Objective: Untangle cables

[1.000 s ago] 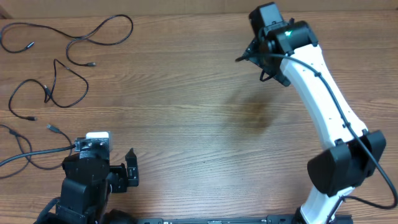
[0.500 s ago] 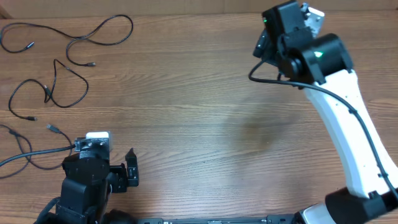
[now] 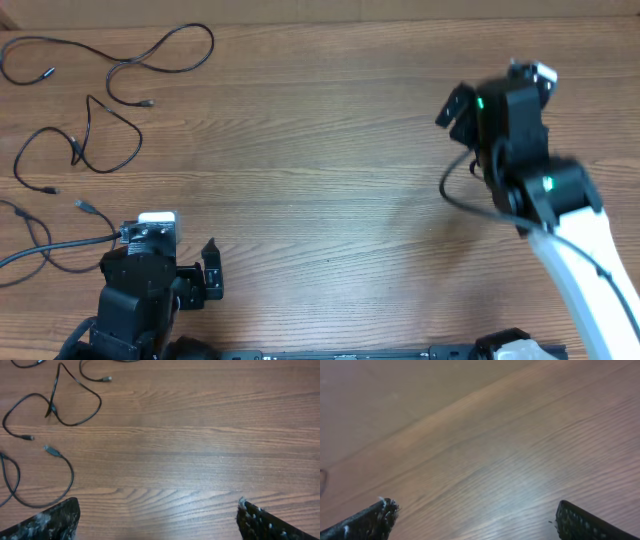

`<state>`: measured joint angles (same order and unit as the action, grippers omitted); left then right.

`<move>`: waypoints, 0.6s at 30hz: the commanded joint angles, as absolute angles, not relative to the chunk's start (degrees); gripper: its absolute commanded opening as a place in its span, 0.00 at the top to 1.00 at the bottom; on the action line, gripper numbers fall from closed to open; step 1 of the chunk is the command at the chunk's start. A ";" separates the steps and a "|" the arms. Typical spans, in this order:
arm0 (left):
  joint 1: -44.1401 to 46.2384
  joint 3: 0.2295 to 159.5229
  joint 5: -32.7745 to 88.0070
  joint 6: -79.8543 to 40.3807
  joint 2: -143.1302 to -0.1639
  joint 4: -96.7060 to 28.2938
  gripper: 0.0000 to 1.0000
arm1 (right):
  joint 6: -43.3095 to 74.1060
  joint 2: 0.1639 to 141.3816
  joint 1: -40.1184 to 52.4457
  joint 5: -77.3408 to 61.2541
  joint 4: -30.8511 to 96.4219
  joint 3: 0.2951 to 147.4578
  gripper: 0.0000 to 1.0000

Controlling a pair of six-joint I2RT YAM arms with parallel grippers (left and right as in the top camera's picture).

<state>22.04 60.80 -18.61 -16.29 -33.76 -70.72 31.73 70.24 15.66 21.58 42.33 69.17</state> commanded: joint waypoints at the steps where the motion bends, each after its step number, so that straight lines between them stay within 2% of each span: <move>1: 22.20 61.52 -18.15 -15.84 -33.74 -70.54 0.00 | 23.22 60.90 14.04 15.03 34.09 57.19 0.00; 9: 22.20 61.52 -18.15 -15.84 -33.74 -70.57 0.00 | 14.98 39.51 8.47 5.89 20.32 34.00 0.00; 18: 22.20 61.52 -18.15 -15.84 -33.74 -70.54 0.01 | 11.44 18.13 4.10 0.03 17.06 19.09 0.00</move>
